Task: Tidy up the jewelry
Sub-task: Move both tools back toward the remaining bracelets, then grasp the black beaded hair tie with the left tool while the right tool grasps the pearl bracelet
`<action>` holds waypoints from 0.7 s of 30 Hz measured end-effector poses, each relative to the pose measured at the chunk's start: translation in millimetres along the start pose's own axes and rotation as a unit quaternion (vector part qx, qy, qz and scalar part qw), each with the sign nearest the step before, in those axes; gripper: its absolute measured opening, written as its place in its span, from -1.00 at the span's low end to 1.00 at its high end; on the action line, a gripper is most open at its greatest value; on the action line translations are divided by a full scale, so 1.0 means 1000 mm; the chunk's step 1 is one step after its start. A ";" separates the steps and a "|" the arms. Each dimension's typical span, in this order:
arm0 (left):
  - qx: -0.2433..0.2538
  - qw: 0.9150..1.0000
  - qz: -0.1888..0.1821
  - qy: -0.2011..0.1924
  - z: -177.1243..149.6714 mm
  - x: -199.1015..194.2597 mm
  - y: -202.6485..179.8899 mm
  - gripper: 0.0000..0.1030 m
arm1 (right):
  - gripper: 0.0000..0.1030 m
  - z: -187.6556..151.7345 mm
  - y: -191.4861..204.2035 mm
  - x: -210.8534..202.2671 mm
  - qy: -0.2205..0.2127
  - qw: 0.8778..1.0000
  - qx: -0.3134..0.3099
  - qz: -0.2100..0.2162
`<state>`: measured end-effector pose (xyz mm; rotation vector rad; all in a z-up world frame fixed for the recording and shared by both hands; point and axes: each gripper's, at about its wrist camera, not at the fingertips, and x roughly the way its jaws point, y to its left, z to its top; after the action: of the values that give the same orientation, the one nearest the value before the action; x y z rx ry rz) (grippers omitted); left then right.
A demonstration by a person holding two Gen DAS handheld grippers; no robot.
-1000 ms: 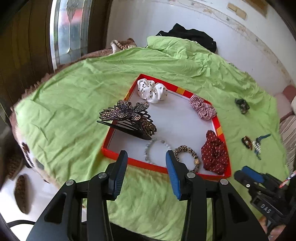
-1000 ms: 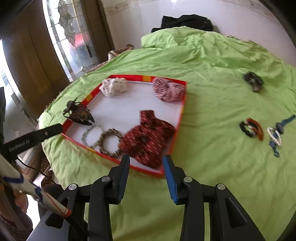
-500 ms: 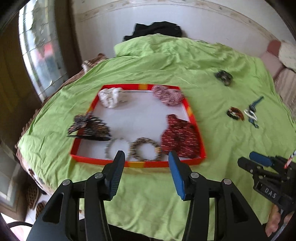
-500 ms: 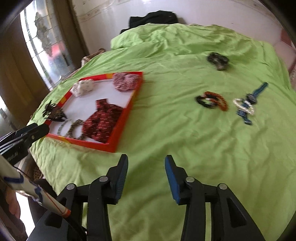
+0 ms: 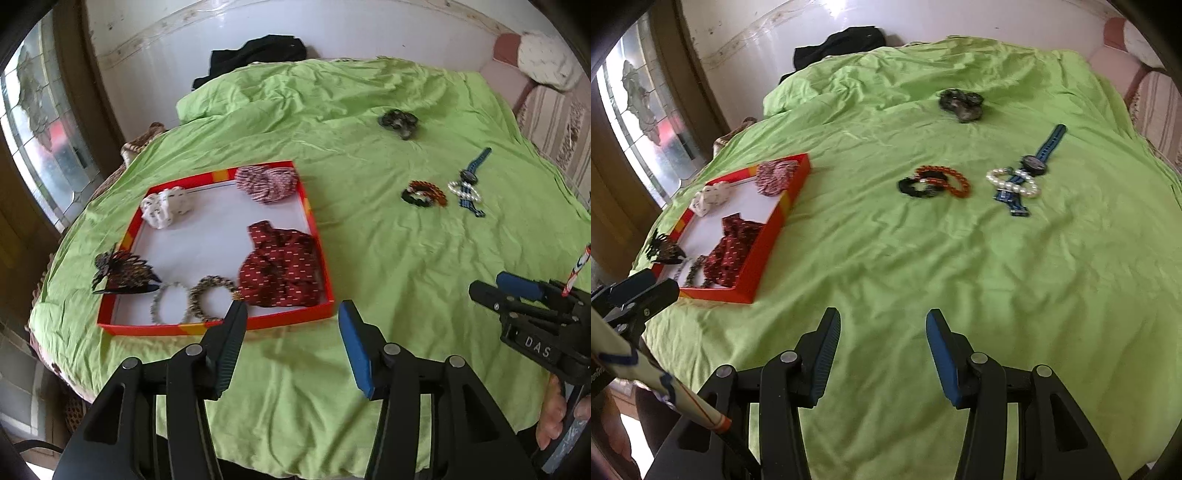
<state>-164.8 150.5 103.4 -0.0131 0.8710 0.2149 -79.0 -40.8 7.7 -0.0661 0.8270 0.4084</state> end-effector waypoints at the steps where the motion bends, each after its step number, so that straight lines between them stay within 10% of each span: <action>1: 0.005 1.000 -0.001 0.001 0.000 0.001 -0.004 -0.01 | 0.04 0.000 -0.006 -0.001 -0.002 1.000 0.003 -0.005; 21: 0.026 0.997 -0.075 0.027 0.063 0.064 -0.066 0.02 | 0.07 0.026 -0.129 0.010 -0.002 0.993 0.095 -0.068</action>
<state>-63.9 104.1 90.2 -0.0345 0.9244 0.0518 -6.5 -150.8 5.3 0.0545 0.8482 0.2006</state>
